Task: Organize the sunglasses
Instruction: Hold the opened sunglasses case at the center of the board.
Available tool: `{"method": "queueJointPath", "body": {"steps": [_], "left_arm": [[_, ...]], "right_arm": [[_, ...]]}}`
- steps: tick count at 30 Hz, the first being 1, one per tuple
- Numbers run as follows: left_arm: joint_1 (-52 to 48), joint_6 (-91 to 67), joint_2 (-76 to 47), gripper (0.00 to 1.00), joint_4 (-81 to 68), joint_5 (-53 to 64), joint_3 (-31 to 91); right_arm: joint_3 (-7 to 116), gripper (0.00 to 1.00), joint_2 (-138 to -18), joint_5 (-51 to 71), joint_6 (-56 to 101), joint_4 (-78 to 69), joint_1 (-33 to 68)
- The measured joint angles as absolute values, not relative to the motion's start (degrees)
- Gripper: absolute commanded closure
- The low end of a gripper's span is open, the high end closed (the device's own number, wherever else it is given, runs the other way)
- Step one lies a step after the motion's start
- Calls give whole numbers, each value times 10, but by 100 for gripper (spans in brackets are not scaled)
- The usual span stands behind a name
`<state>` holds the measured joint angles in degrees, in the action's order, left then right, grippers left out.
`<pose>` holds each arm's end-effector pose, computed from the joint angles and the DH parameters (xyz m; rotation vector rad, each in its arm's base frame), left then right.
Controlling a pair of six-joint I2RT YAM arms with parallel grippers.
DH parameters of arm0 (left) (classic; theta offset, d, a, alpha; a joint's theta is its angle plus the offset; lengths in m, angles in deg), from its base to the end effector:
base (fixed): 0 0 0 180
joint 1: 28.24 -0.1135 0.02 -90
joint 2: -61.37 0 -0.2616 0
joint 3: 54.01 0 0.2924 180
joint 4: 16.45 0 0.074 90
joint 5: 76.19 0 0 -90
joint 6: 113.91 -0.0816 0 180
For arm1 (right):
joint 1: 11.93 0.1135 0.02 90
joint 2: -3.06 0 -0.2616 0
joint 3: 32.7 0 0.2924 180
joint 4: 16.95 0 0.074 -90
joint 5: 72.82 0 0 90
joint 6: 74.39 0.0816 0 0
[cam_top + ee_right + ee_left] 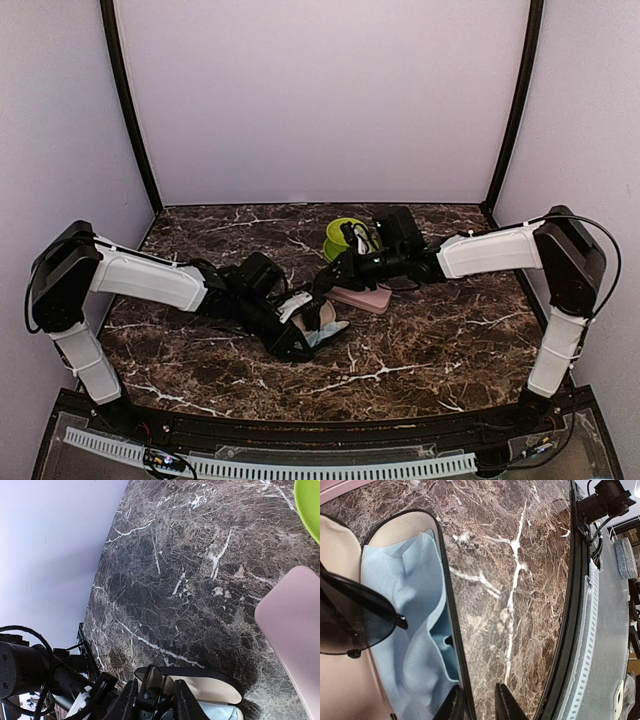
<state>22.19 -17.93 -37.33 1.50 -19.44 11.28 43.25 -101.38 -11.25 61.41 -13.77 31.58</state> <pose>0.2155 -0.3310 0.1000 1.2331 2.2997 -1.1129 0.3114 0.3492 0.1508 -0.2894 2.3913 1.3653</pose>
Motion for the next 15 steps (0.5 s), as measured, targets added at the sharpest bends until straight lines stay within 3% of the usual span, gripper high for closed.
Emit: {"method": "queueJointPath", "body": {"steps": [15], "left_arm": [[232,-189,-373,77,26,-189,113]], "right_arm": [[433,76,-1007,-109,620,-141,316]]}}
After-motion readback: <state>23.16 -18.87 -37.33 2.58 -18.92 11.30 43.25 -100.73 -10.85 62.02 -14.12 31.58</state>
